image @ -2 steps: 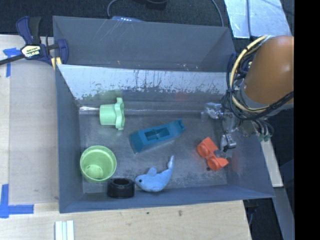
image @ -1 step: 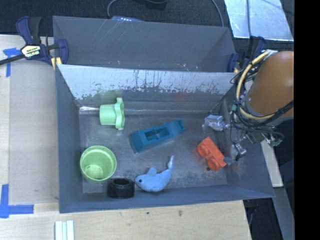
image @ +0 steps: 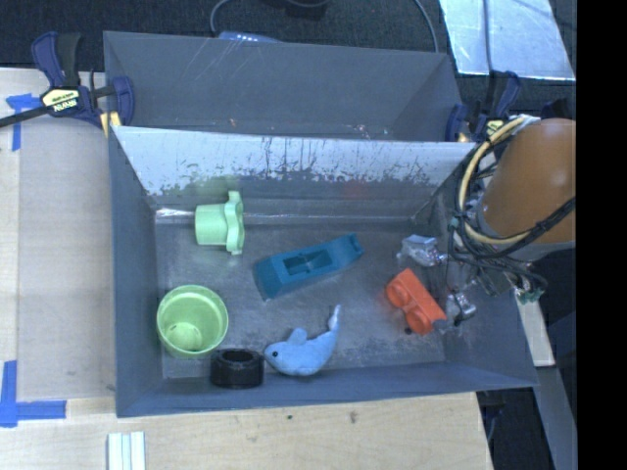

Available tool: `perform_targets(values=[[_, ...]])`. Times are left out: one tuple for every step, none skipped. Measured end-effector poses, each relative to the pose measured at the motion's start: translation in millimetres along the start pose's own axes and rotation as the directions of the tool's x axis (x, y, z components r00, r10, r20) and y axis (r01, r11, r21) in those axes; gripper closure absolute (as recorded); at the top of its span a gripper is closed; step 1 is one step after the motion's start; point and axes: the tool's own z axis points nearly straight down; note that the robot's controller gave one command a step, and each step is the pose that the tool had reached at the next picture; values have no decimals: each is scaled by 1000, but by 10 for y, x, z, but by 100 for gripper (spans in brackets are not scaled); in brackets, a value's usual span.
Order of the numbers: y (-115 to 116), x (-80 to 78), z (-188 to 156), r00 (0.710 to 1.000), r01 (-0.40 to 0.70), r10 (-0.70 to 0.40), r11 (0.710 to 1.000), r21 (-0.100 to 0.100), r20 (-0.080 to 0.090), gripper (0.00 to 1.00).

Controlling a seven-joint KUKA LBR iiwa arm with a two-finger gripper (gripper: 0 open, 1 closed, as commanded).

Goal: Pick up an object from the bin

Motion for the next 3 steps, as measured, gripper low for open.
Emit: perform_targets(values=[[61, -17, 19, 988, -154, 154, 988, -2, 1, 0], [28, -139, 74, 995, 99, -99, 995, 2, 4, 0], [16, -178, 278, 914, 407, -407, 914, 1, 3, 0]])
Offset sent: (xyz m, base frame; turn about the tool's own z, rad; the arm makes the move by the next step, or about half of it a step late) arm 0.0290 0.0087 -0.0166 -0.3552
